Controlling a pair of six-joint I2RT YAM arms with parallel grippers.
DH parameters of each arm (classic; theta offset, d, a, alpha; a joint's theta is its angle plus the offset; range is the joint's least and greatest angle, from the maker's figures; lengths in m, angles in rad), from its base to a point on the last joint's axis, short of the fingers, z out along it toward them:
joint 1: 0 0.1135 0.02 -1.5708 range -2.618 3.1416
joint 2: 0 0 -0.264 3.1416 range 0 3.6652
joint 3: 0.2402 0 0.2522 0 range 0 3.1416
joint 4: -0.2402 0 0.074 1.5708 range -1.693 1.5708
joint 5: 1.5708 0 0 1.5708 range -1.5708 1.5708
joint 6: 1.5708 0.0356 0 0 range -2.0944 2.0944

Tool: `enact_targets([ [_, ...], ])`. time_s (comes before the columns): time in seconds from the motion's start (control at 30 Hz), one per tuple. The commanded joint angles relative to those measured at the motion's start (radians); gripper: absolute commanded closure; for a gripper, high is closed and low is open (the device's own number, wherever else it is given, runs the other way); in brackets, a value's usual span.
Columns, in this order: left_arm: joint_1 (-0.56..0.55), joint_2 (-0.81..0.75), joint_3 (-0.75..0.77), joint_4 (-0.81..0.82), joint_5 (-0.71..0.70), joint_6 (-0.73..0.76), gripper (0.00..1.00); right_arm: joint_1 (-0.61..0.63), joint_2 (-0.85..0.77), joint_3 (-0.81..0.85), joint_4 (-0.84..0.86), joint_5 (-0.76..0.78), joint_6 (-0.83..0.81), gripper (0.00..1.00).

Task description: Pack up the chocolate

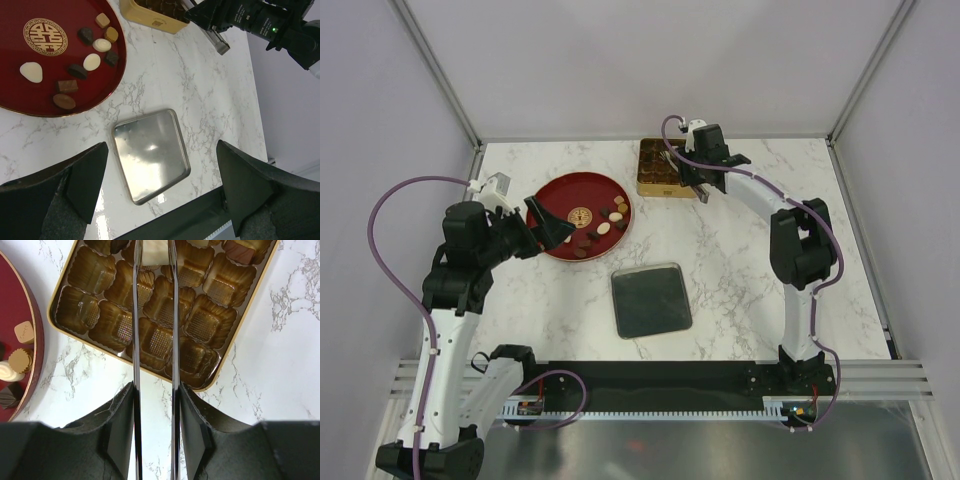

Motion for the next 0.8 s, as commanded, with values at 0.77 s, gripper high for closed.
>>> enact_targets([
  [0.77, 0.004, -0.03, 0.038, 0.007, 0.053, -0.035, 0.03, 0.127, -0.215, -0.048, 0.082, -0.044, -0.002, 0.53],
])
